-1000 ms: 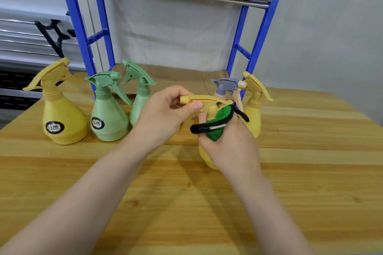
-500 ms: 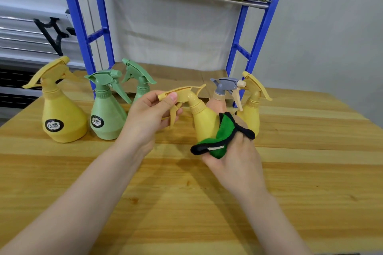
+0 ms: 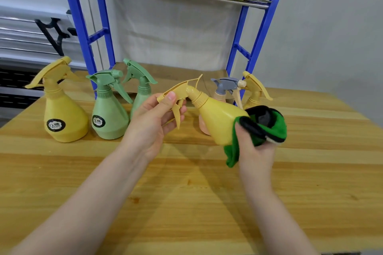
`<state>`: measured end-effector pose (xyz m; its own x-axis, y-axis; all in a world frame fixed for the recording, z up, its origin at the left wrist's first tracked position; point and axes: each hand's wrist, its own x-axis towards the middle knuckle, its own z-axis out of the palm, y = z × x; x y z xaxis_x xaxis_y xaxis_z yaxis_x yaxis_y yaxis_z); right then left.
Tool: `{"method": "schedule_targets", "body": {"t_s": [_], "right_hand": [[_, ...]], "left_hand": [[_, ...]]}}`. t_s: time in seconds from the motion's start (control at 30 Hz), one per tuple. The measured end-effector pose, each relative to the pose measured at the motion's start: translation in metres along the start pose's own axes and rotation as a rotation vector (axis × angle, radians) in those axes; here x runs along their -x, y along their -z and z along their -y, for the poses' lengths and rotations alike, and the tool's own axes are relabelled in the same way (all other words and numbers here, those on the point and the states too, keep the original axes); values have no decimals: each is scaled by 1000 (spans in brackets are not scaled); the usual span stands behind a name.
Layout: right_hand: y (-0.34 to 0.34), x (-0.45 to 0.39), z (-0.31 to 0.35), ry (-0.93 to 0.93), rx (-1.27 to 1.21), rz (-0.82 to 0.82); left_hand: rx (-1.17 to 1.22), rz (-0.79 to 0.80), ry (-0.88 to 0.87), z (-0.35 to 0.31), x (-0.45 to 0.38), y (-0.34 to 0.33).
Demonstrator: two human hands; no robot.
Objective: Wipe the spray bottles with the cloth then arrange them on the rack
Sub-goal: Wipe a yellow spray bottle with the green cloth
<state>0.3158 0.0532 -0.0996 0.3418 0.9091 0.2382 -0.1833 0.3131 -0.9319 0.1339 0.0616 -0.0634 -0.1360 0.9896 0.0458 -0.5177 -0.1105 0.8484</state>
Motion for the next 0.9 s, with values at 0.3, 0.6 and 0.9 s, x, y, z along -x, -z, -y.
{"method": "schedule_targets", "body": {"t_s": [0.3,0.6,0.9], "right_hand": [[-3,-8,7,-747,-585,213],[9,-7,7,-1062,-151,440],[12,-5,5,-967,152,378]], "left_hand": [[-94,-20,-158,-5,6,4],[-371,119,-272,-27,16,-2],[-525,230,-366,-30,19,-5]]}}
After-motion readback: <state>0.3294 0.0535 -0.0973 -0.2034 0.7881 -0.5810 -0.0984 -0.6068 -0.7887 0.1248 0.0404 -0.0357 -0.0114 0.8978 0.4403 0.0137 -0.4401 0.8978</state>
